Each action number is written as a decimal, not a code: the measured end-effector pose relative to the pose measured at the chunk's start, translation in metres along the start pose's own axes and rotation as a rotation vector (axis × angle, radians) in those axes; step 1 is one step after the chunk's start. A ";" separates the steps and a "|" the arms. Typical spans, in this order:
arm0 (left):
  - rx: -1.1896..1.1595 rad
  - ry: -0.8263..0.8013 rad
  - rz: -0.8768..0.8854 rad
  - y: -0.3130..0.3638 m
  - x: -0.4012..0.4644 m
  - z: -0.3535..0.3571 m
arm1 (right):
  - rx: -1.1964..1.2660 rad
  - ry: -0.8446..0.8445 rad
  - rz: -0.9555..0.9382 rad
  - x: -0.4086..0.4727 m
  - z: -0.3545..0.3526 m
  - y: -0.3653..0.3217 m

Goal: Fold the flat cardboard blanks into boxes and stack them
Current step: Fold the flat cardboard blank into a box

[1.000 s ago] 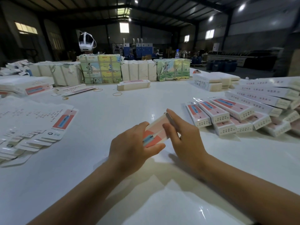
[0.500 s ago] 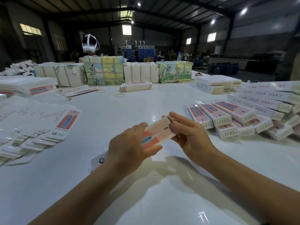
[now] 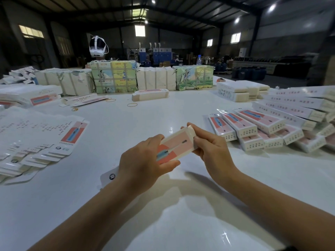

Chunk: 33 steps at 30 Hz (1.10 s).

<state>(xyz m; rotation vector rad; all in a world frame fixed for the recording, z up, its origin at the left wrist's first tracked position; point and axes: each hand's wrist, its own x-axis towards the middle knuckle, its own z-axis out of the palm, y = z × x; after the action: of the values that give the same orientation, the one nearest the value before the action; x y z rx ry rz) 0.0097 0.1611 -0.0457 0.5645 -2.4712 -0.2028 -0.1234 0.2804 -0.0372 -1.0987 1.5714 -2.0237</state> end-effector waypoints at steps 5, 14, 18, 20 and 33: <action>0.048 0.014 0.023 0.002 0.000 0.001 | -0.243 0.040 -0.100 -0.005 0.003 0.001; 0.071 0.090 0.024 0.014 -0.001 -0.002 | -0.702 0.092 -0.433 -0.014 0.011 0.003; 0.090 0.080 0.018 0.015 -0.001 -0.002 | -0.669 0.050 -0.354 -0.013 0.010 0.003; 0.100 0.057 -0.001 0.011 -0.001 -0.003 | -0.477 -0.013 -0.187 -0.013 0.008 0.002; 0.040 0.061 -0.089 0.003 0.001 -0.002 | -0.693 0.018 -0.498 -0.014 0.004 0.002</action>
<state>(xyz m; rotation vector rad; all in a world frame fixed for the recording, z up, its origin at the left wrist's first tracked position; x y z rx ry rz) 0.0093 0.1633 -0.0432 0.6881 -2.3977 -0.1695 -0.1117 0.2864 -0.0436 -1.8783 2.2704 -1.7718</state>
